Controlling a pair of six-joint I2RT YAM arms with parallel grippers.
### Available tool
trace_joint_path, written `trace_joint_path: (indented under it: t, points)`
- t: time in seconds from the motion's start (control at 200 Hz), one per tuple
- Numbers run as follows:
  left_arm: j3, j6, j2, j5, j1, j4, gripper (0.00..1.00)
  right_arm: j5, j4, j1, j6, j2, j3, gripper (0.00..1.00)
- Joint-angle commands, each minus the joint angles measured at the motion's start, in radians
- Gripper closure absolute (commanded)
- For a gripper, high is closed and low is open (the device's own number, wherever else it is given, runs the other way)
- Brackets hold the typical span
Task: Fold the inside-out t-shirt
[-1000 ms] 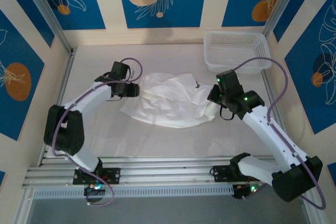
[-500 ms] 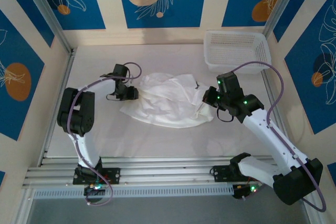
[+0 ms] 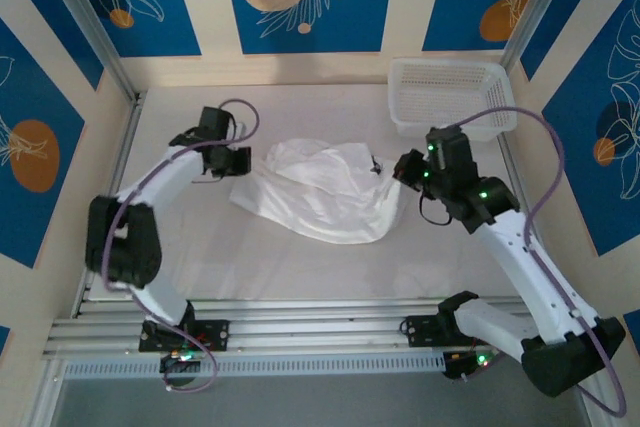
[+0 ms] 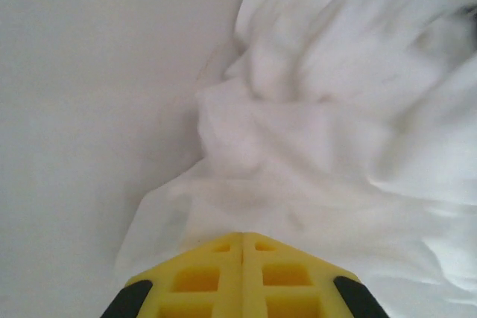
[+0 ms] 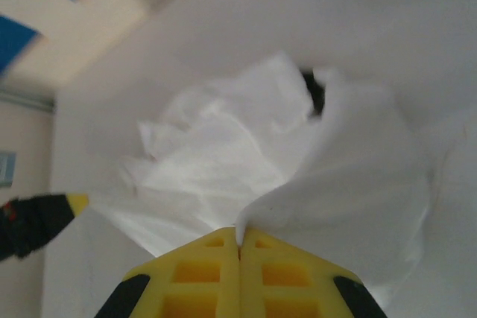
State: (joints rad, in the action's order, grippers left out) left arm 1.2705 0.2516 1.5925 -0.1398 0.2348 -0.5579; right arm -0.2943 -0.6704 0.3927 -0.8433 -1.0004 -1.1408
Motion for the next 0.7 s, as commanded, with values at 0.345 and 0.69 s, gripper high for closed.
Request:
trace_joint_path:
  t: [0.345, 0.69]
  points:
    - [0.043, -0.034, -0.503, 0.152, -0.023, -0.117, 1.00, -0.253, 0.113, -0.076, 0.107, 0.165, -0.196, 1.00]
    - [-0.524, 0.225, -0.817, 0.156, -0.022, -0.070, 0.70, -0.238, 0.057, -0.113, -0.159, 0.382, 0.245, 1.00]
